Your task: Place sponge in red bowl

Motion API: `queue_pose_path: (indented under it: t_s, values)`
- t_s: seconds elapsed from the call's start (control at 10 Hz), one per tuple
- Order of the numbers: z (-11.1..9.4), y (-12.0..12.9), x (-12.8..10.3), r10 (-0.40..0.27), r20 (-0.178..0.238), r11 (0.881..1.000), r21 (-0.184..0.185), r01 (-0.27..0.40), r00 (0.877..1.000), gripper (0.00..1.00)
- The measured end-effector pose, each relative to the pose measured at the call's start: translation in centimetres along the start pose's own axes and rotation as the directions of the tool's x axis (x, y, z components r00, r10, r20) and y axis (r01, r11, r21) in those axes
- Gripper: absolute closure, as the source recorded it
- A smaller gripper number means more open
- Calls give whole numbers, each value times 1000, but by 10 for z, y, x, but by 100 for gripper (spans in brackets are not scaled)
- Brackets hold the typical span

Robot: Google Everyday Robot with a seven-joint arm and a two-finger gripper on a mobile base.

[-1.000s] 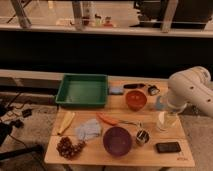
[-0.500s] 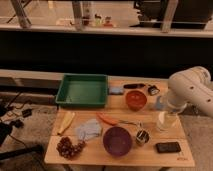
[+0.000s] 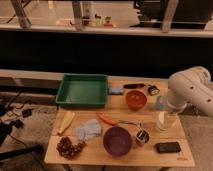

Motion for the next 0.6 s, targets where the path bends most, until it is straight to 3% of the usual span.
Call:
queue_pose_path:
  t_s: [0.4,0.6]
  values:
    - [2,-2,-1,-10,4,1000,0,10,1000,20]
    - [10,-23,-23,-68,20,998,9,68,997,20]
